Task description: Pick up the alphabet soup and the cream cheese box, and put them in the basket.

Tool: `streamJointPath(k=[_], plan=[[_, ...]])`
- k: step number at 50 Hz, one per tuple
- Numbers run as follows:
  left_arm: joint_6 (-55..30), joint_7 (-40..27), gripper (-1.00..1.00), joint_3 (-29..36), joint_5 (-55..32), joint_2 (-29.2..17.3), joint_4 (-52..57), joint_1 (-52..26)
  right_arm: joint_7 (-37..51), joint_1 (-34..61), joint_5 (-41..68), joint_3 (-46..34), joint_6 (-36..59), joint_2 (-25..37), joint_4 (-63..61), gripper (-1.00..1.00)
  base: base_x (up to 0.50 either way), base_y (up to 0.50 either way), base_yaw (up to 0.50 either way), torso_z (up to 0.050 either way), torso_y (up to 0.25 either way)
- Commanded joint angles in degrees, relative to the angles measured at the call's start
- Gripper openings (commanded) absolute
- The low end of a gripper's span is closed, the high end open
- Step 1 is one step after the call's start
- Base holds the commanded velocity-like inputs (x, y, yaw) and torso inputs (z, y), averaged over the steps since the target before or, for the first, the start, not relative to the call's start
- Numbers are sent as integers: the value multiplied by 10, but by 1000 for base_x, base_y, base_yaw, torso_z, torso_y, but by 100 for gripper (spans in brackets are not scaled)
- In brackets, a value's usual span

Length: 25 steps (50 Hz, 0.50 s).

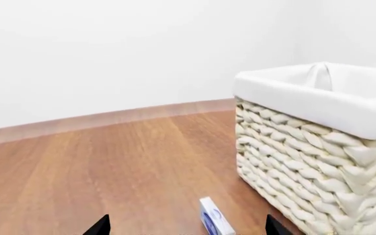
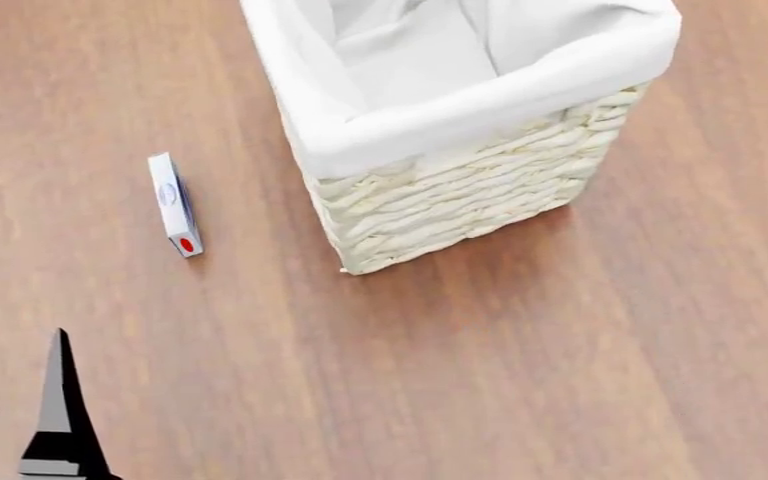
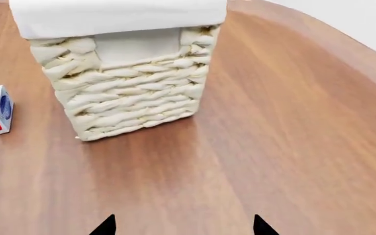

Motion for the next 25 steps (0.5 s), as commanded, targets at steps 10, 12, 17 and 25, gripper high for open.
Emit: streamJointPath(k=[10,12,17,25], plan=[[9,1,100,4,-6,-1,-11,1,30,-47,50,-41,-67,40,38,100,0,0,0,0,0],[13,1,100,2,-7,-2,-13,3,31,-38,61,-45,-57,35,36,100,0,0,0,0,0],[18,0,100,0,-9,-3,-19,5,28,-31,66,-52,-49,27,42,100,0,0,0,0,0],[20,-1,100,2,-9,-3,-20,5,25,-33,68,-56,-49,25,45,100,0,0,0,0,0]])
